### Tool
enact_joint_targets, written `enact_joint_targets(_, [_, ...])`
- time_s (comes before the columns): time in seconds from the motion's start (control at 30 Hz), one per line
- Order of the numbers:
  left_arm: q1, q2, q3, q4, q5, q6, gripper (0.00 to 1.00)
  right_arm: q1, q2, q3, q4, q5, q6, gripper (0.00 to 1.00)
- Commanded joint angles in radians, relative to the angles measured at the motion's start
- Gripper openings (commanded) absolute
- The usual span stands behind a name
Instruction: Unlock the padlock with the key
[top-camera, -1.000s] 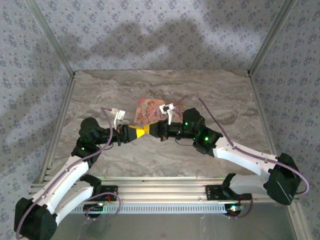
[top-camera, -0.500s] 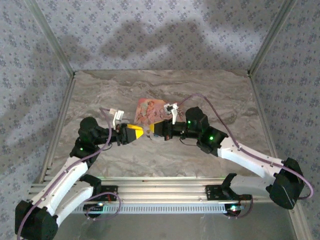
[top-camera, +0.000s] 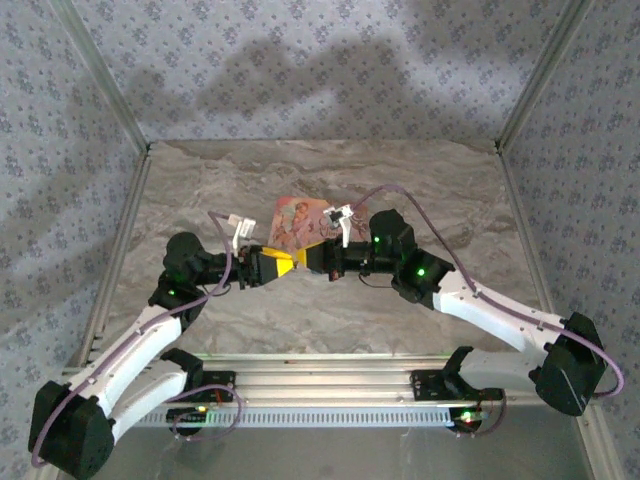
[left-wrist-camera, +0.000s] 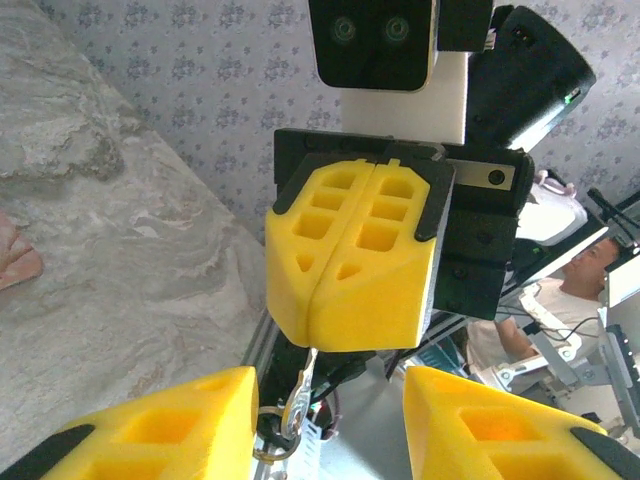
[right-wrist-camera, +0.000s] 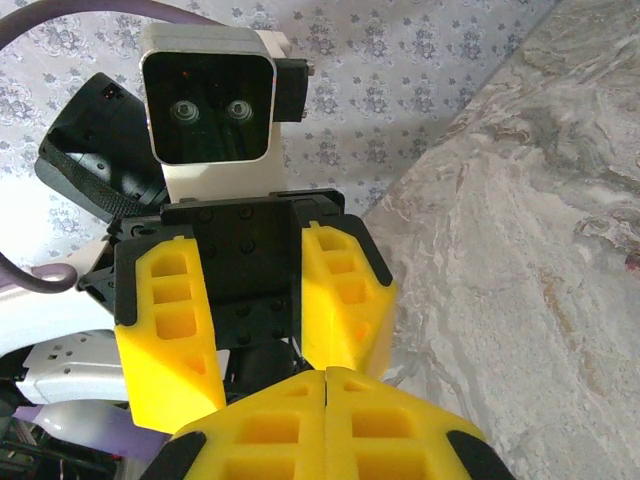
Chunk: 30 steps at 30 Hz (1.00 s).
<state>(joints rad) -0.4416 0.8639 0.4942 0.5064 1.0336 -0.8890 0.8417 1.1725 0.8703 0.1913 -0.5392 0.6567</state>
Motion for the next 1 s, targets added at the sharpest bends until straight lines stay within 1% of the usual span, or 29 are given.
enact_joint_targets(0.0, [-0.009,-0.003,-0.002,0.065,0.025,-0.016,0.41,-0.004,-0.001,0.030,0.036,-0.015,-0.018,0.00])
enact_joint_targets(0.17, [-0.009,-0.002,-0.015,0.050,0.012,-0.009,0.45,-0.003,-0.001,0.026,0.057,-0.011,-0.010,0.00])
enact_joint_targets(0.33, [-0.009,0.004,-0.020,0.017,-0.001,0.008,0.46,-0.003,-0.005,0.025,0.059,-0.011,-0.006,0.00])
enact_joint_targets(0.6, [-0.020,0.023,-0.014,0.035,0.026,-0.001,0.40,-0.004,-0.005,0.019,0.070,-0.001,-0.003,0.00])
enact_joint_targets(0.73, [-0.022,0.025,-0.014,0.035,0.027,0.002,0.33,-0.005,-0.004,0.018,0.074,-0.001,0.001,0.00])
enact_joint_targets(0.87, [-0.021,0.032,-0.009,0.031,0.028,0.005,0.22,-0.008,0.001,0.023,0.073,-0.002,0.006,0.00])
enact_joint_targets(0.93, [-0.021,0.034,-0.005,0.026,0.029,0.009,0.13,-0.010,0.002,0.023,0.073,-0.002,0.006,0.00])
enact_joint_targets(0.97, [-0.020,0.034,-0.003,0.025,0.028,0.011,0.06,-0.012,0.003,0.025,0.073,-0.002,0.007,0.00])
